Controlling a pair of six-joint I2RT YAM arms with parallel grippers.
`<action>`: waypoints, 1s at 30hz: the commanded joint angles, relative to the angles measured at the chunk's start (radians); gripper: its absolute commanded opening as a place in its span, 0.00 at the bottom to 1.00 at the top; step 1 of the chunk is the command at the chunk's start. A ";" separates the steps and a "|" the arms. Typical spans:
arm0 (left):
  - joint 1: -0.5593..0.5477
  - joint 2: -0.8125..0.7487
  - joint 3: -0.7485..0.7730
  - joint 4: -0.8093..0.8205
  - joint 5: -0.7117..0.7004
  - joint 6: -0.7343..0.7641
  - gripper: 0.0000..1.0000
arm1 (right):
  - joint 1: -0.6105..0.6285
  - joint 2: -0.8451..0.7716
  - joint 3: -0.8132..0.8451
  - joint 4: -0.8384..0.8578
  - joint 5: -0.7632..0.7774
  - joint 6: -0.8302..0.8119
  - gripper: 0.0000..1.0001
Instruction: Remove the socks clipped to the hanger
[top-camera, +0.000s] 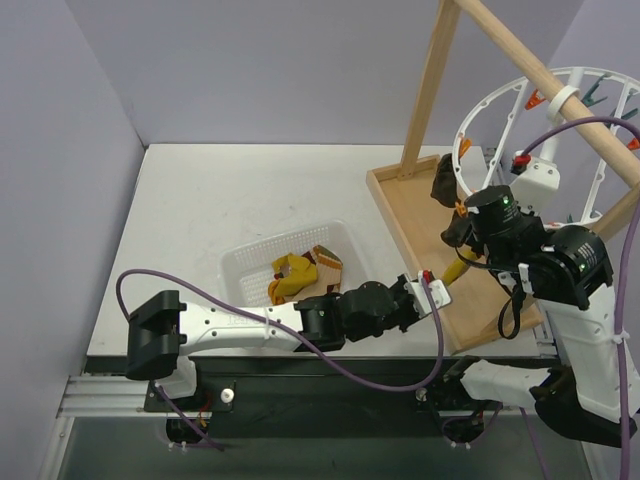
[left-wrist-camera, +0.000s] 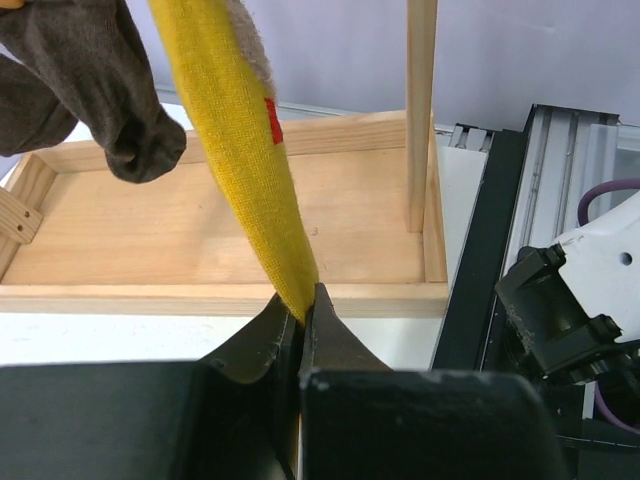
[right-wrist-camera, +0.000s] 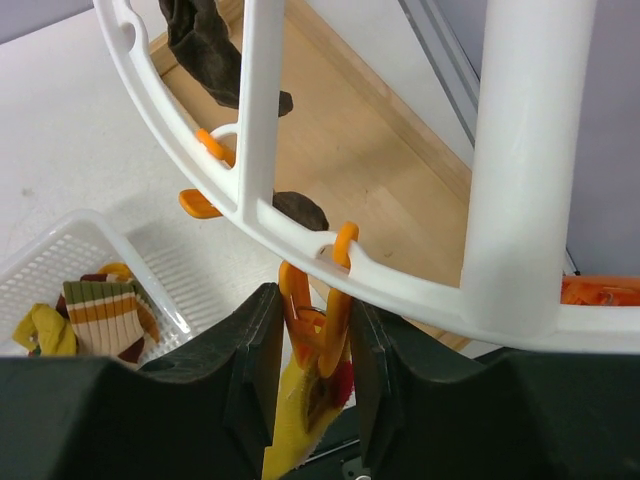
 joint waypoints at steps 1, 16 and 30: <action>-0.007 -0.037 -0.008 0.015 0.033 -0.028 0.00 | -0.011 -0.011 -0.039 0.064 0.044 0.012 0.00; 0.234 -0.238 -0.144 -0.126 0.232 -0.401 0.00 | -0.026 -0.075 -0.059 0.190 -0.008 -0.044 0.00; 0.615 -0.603 -0.417 -0.223 0.280 -0.545 0.33 | -0.027 -0.118 -0.131 0.225 -0.060 -0.053 0.00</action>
